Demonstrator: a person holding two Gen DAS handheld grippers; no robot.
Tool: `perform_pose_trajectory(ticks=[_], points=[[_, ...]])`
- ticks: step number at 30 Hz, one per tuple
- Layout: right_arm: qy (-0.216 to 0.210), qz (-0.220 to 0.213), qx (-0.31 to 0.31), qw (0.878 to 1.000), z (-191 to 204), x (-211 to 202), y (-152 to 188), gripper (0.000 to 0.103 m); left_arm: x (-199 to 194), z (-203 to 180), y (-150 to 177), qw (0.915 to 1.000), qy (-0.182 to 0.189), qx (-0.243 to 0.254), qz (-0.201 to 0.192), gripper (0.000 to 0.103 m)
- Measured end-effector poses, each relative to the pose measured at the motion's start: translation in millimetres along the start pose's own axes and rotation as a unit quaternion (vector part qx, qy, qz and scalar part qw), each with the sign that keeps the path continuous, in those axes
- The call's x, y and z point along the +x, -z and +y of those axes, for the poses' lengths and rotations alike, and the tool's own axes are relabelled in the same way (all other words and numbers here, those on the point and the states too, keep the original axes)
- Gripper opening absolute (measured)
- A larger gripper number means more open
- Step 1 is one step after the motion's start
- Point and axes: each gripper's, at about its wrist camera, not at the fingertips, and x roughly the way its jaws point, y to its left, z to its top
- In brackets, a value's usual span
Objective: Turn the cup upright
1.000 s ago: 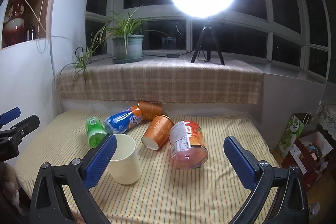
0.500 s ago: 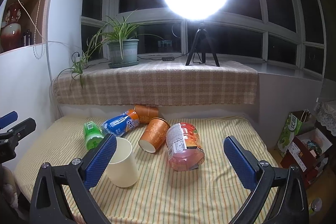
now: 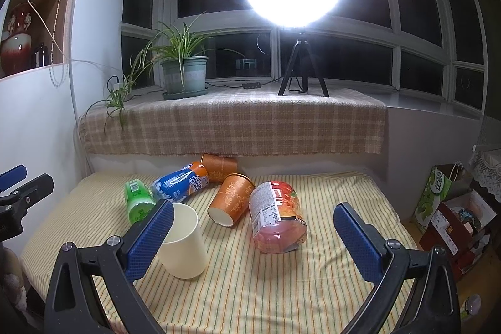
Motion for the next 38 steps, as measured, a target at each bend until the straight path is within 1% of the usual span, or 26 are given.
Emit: perform_pose_trajectory(ticks=[38], points=[[-0.007, 0.017, 0.002, 1.0, 4.8, 9.7, 8.8, 0.103, -1.2, 2.4, 2.9, 1.0, -0.004, 0.0, 0.001, 0.103]])
